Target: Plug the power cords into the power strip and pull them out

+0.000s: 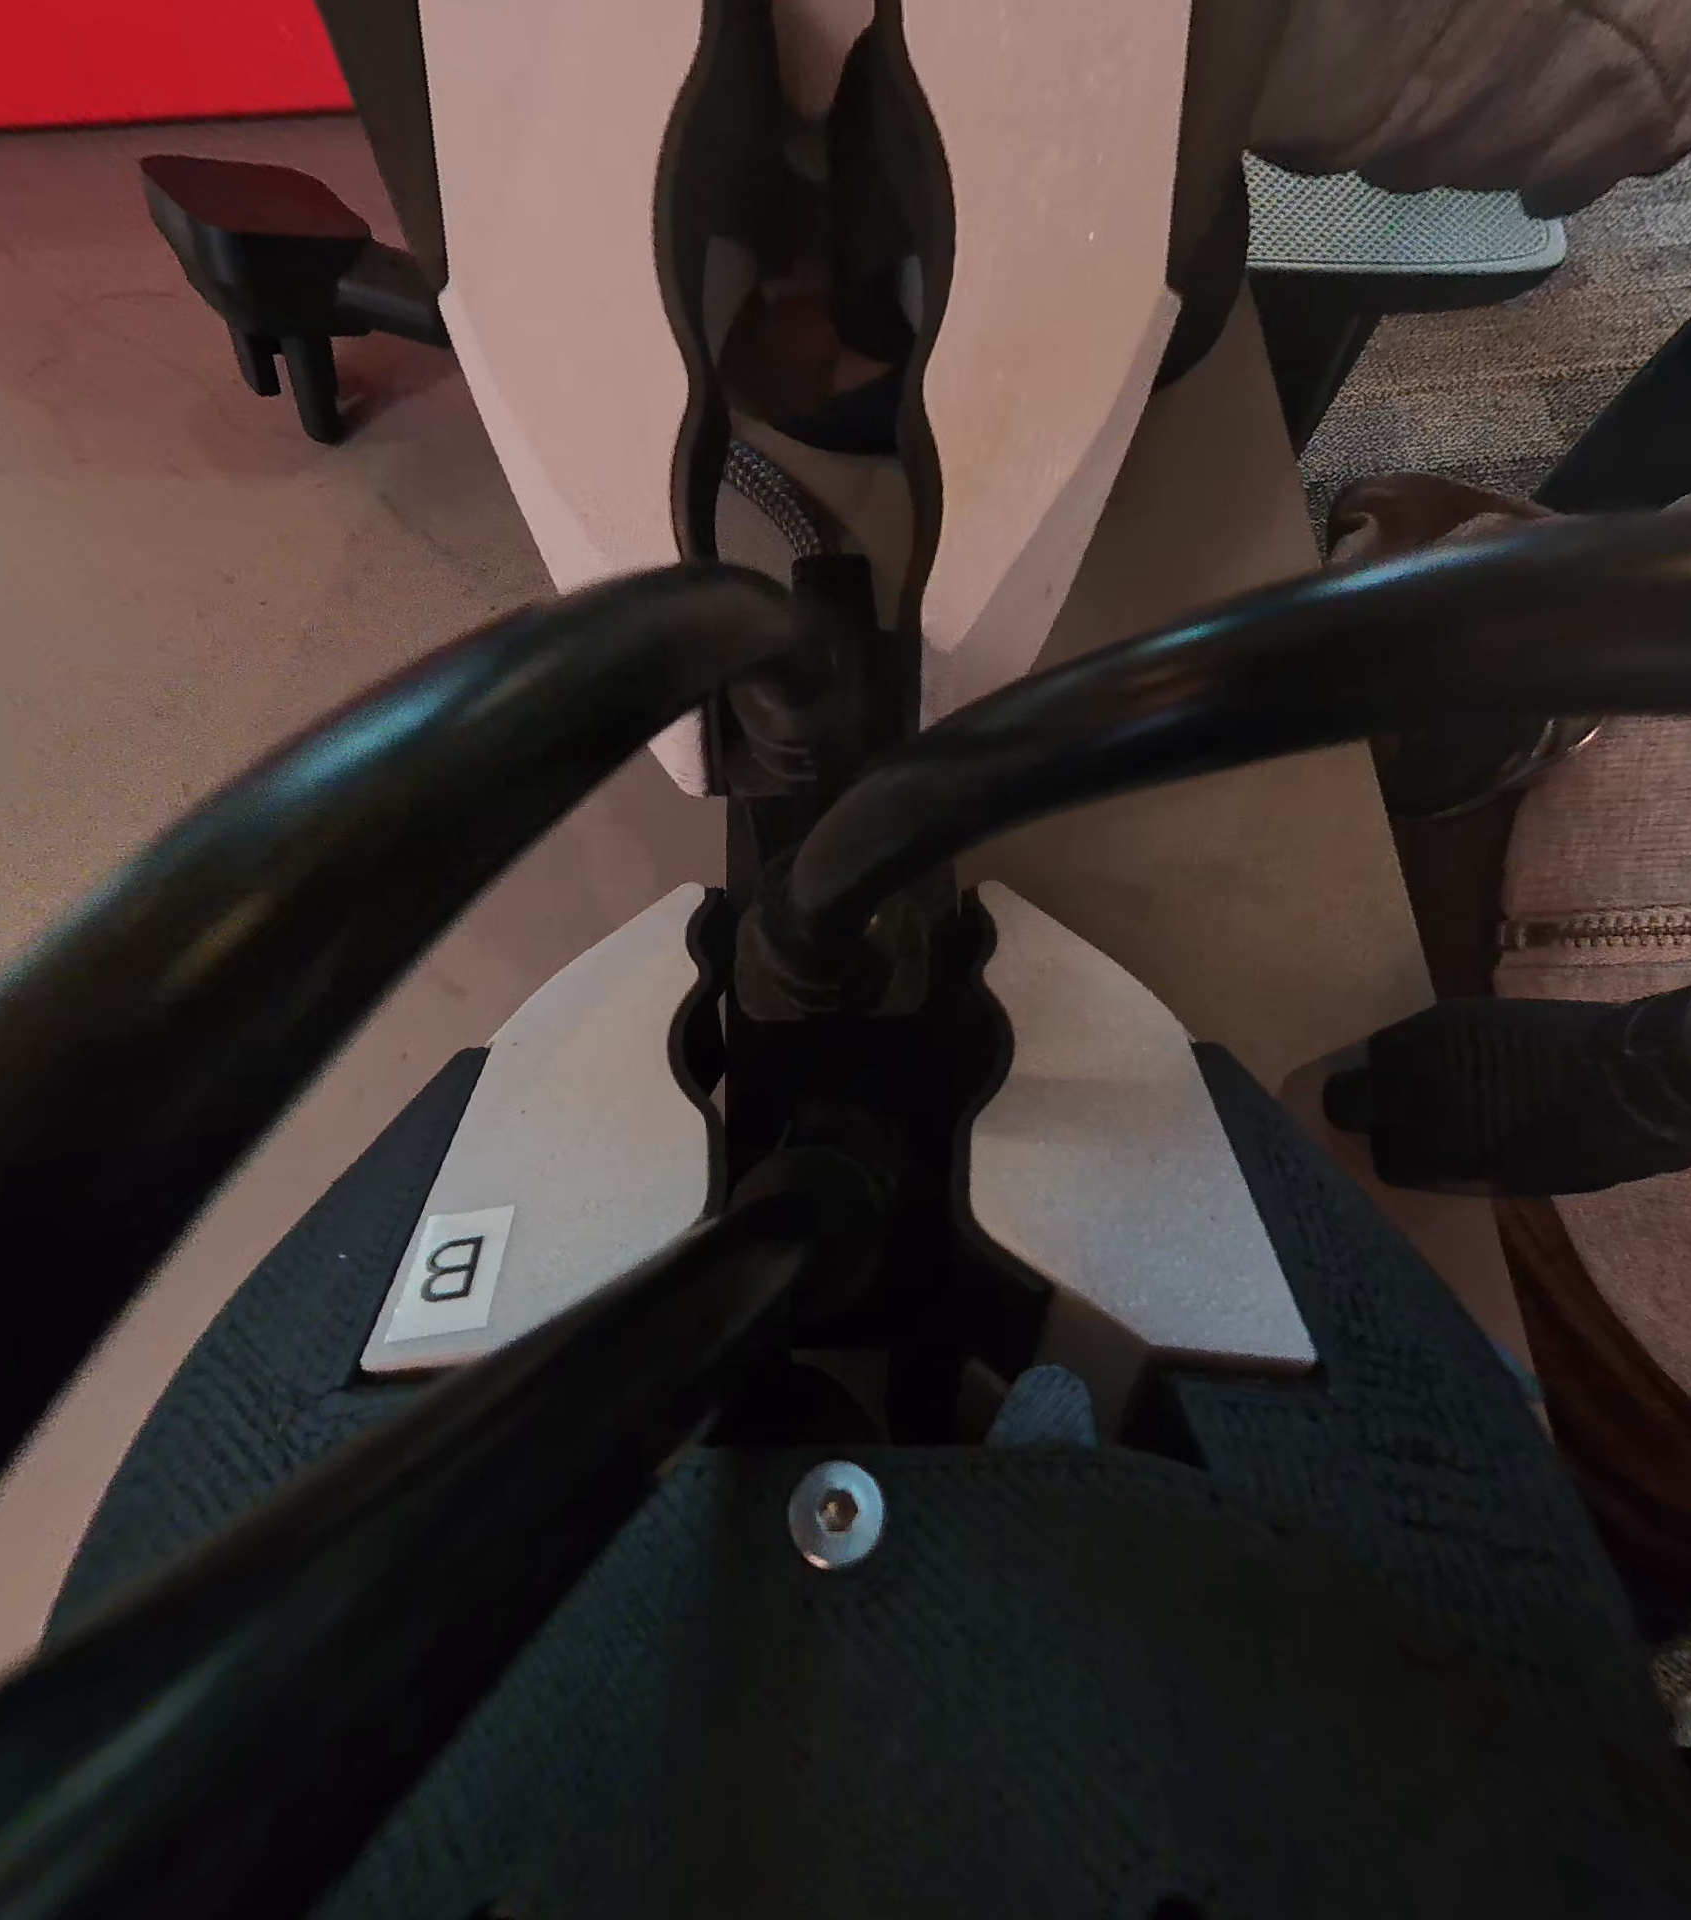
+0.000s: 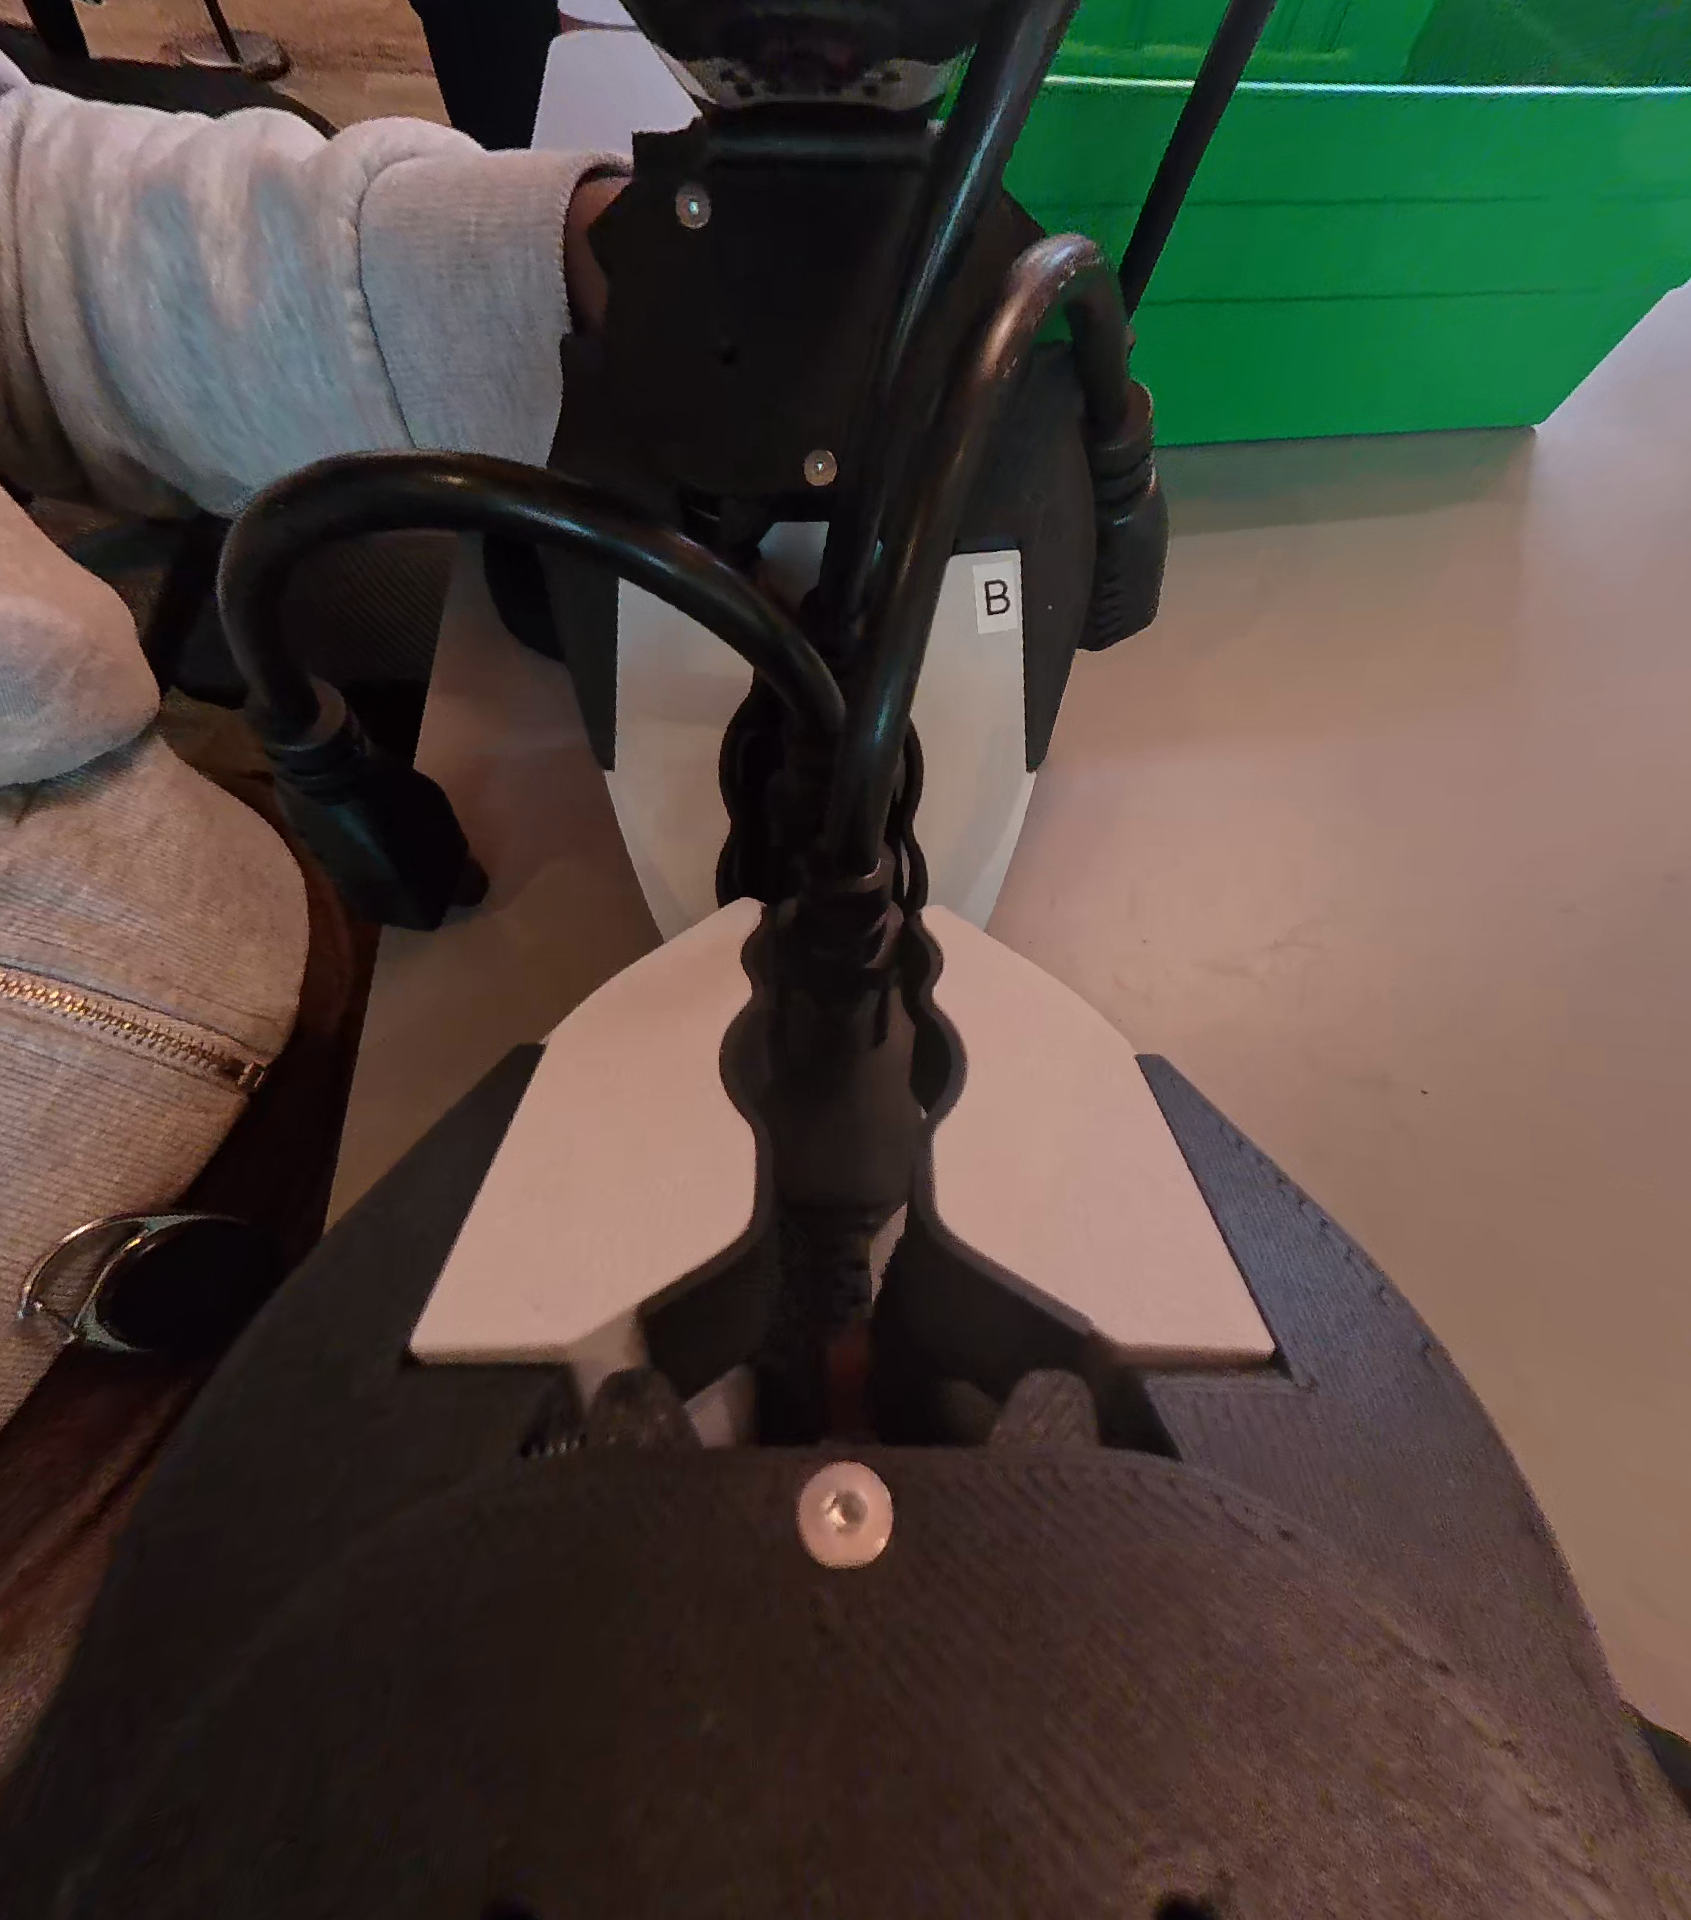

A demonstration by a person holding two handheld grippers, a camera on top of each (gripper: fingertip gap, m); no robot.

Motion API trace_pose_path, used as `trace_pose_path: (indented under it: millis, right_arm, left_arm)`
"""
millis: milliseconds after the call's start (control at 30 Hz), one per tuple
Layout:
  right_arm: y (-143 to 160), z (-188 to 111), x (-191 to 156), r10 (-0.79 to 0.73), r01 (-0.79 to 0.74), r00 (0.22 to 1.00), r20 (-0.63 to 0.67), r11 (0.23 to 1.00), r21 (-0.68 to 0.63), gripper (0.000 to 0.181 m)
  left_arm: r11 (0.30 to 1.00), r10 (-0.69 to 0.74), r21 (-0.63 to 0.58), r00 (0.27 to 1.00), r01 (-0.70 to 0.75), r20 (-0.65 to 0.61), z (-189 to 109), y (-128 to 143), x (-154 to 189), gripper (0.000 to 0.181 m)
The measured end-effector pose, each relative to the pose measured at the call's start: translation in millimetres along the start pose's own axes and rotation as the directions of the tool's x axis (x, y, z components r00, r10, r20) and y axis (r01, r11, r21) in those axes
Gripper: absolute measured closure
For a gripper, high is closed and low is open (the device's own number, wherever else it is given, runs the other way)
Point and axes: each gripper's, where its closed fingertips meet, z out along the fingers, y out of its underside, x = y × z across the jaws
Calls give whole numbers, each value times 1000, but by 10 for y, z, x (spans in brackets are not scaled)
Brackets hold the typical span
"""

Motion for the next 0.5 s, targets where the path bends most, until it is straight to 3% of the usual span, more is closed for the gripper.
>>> trace_pose_path:
  millis: [500]
  right_arm:
    - [5,-19,2,-29,28,999,-15,999,-32,159]
  left_arm:
    - [1000,3,0,1000,-3,3,7,1,-1,137]
